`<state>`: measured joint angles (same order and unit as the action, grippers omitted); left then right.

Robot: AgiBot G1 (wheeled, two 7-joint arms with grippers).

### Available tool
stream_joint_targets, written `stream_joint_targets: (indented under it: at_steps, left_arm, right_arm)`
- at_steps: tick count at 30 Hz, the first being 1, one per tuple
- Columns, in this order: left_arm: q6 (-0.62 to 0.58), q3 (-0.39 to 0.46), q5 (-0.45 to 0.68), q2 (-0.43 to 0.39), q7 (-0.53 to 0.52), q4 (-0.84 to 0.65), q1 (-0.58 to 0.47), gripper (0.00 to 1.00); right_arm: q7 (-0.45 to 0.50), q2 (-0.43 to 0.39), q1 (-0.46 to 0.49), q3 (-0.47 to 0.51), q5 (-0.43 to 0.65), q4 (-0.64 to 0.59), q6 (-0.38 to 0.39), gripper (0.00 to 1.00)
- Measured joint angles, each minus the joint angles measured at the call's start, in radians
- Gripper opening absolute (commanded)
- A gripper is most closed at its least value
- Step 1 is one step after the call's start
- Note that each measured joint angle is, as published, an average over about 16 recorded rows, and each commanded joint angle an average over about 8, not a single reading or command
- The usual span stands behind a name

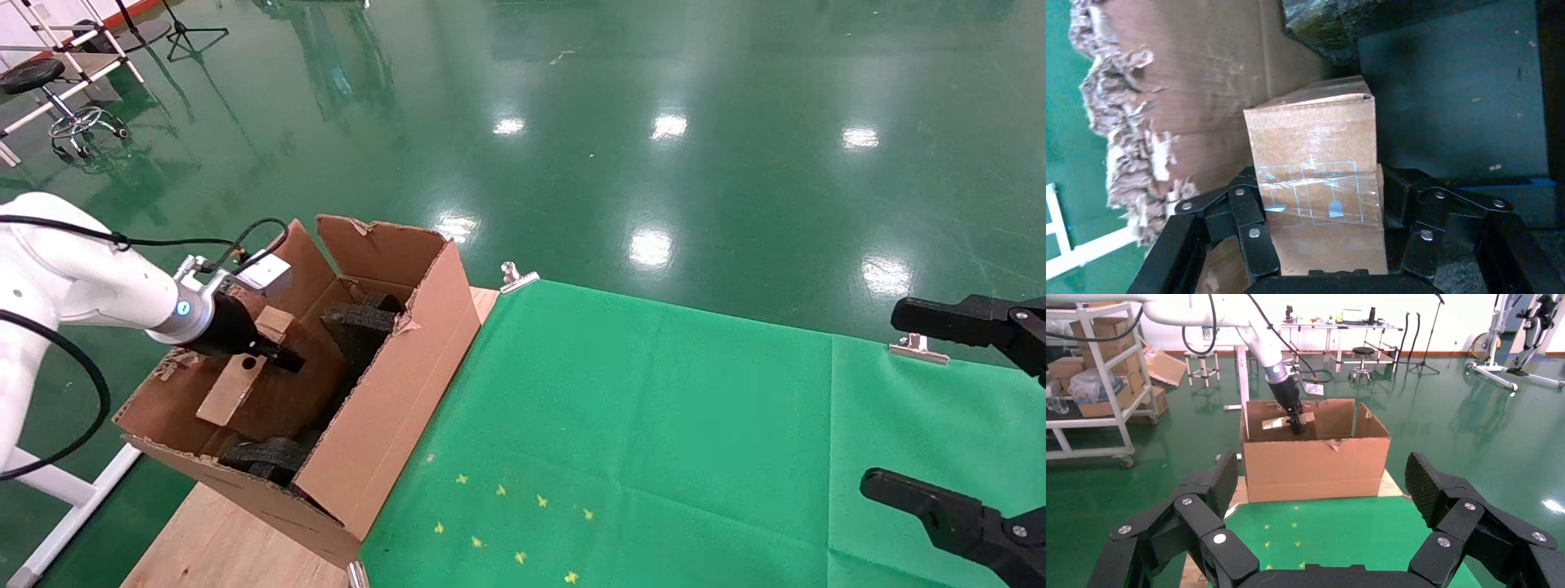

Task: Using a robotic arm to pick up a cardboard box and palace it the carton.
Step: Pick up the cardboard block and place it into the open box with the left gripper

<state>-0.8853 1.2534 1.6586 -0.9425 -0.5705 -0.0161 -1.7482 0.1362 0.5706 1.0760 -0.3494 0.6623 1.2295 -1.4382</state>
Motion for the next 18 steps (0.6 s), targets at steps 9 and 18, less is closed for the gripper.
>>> stream_joint_targets:
  at_steps: [9,18]
  left_arm:
    - [0.010,-0.002,-0.002,-0.005,-0.007,0.003,0.010,1.00]
    - [0.001,-0.001,-0.001,-0.002,-0.005,0.000,0.009,1.00]
  right_arm:
    - [0.000,0.000,0.000,0.000,0.000,0.000,0.000,1.00]
    - [0.000,0.000,0.000,0.000,0.000,0.000,0.000,1.00]
